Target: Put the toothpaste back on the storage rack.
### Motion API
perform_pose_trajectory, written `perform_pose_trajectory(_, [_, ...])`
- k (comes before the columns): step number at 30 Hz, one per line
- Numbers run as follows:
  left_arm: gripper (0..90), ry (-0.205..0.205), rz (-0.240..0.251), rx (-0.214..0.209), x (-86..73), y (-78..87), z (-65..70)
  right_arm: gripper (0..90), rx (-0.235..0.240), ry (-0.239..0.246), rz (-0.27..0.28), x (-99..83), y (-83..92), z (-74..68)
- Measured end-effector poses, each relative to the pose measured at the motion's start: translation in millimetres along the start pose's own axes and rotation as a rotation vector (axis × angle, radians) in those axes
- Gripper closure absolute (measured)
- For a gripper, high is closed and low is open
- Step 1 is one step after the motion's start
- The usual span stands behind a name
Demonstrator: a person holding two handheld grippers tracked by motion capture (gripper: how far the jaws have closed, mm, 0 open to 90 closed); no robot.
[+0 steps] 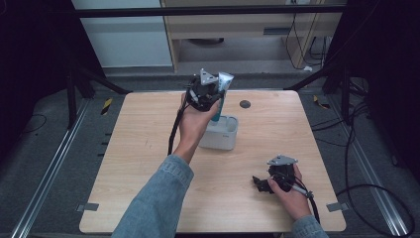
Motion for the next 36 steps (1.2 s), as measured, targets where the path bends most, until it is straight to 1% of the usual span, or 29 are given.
perform_pose_trajectory(6, [79.3, -0.003, -0.001, 0.001, -4.9, -4.2, 0.4, 0.4, 0.000, 0.000, -0.002, 0.0, 0.2, 0.0])
perform_pose_trajectory(8, [79.4, -0.002, -0.010, 0.000, -7.4, -6.1, 0.4, 0.4, 0.000, 0.000, -0.002, 0.0, 0.2, 0.0])
perform_pose_trajectory(10, [79.4, -0.012, -0.025, 0.004, -10.3, -8.5, 0.1, 0.4, 0.000, 0.000, -0.002, 0.0, 0.2, 0.0])
perform_pose_trajectory(11, [79.4, -0.006, -0.022, 0.006, -12.2, -10.1, 0.3, 0.4, 0.000, 0.000, -0.002, 0.0, 0.2, 0.0])
perform_pose_trajectory(12, [79.4, -0.010, -0.028, 0.003, -14.2, -10.8, -0.6, 0.4, 0.000, 0.000, -0.002, 0.0, 0.2, 0.0])
perform_pose_trajectory(14, [79.3, 0.006, -0.025, -0.005, -20.5, -14.8, -1.1, 0.4, -0.001, 0.000, -0.001, 0.0, 0.1, 0.0])
perform_pose_trajectory(17, [79.3, 0.011, -0.029, -0.009, -24.3, -17.2, -1.1, 0.4, 0.000, 0.000, -0.002, 0.0, 0.2, 0.0])
perform_pose_trajectory(20, [79.3, 0.002, -0.049, -0.008, -29.4, -20.9, 0.4, 0.4, -0.003, 0.007, 0.000, -0.1, 0.0, 0.4])
perform_pose_trajectory(22, [79.3, 0.007, -0.051, -0.017, -35.3, -23.0, 0.7, 0.4, -0.001, 0.003, -0.001, 0.0, 0.2, 0.2])
perform_pose_trajectory(23, [79.3, 0.007, -0.051, -0.017, -35.3, -23.0, 0.7, 0.4, -0.001, 0.003, -0.001, 0.0, 0.2, 0.2])
perform_pose_trajectory(25, [79.3, 0.001, -0.062, -0.017, -40.6, -25.2, 2.4, 0.4, -0.002, 0.003, -0.001, 0.0, 0.2, 0.2])
perform_pose_trajectory(26, [79.3, 0.000, -0.066, -0.018, -43.7, -26.3, 3.3, 0.4, -0.003, 0.012, 0.003, -0.2, -0.3, 0.7])
perform_pose_trajectory(27, [79.3, -0.004, -0.070, -0.019, -46.4, -27.5, 4.1, 0.4, 0.000, 0.005, 0.001, 0.0, 0.0, 0.3])
perform_pose_trajectory(32, [79.3, 0.004, -0.070, -0.019, -56.0, -31.7, 4.4, 0.4, 0.001, -0.002, 0.003, 0.1, 0.1, -0.1])
perform_pose_trajectory(34, [79.3, -0.002, -0.074, -0.018, -60.0, -32.8, 4.7, 0.4, 0.000, 0.004, 0.004, -0.1, -0.2, 0.3])
perform_pose_trajectory(36, [79.3, -0.002, -0.073, -0.017, -61.0, -33.0, 4.5, 0.4, 0.001, -0.001, 0.001, 0.1, 0.3, 0.0])
Point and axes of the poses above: each handheld gripper's, and its own axes: y roughly backward along the jaws, x roughly out of its top, z roughly to its right, the point moved 1 cm from there along -y, roughly forward along the jaws, and after that the axes turned 1 degree about z, right-handed, at the moved point
